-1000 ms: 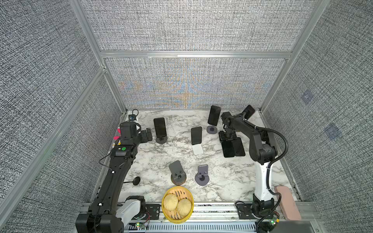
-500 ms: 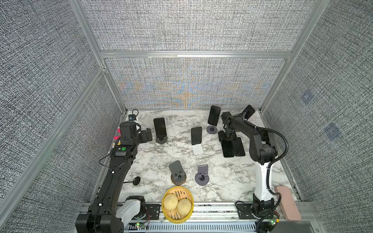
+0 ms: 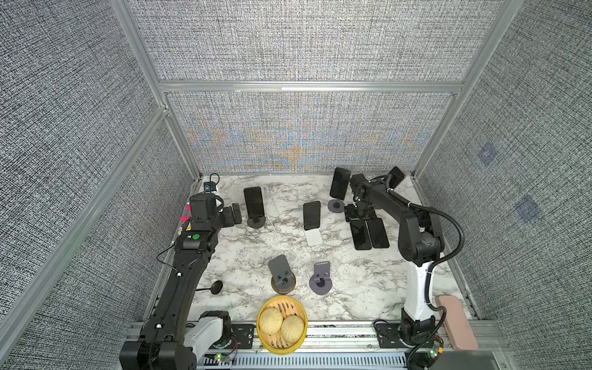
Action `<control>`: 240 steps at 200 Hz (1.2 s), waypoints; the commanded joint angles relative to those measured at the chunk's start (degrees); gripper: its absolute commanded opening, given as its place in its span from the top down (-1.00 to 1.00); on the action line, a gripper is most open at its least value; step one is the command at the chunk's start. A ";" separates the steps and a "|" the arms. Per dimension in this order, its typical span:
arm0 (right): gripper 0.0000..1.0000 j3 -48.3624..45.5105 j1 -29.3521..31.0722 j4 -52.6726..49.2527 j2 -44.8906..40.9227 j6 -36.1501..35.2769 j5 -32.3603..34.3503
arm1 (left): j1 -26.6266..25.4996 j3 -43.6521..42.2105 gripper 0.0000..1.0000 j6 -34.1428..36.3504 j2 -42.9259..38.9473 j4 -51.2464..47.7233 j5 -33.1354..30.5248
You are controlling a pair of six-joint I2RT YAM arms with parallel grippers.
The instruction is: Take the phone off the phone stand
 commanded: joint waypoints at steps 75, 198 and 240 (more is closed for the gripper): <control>0.08 -2.78 6.53 1.06 2.31 5.99 -3.25 | 0.06 0.61 -0.96 0.11 -0.43 0.41 -0.29; 0.11 -4.31 2.99 1.90 2.12 2.93 -0.69 | 0.05 0.58 -0.96 0.07 0.20 0.33 -0.24; 0.09 -5.28 3.06 3.08 -0.92 2.65 -2.02 | 0.01 0.66 -0.96 -0.05 0.20 0.33 -0.15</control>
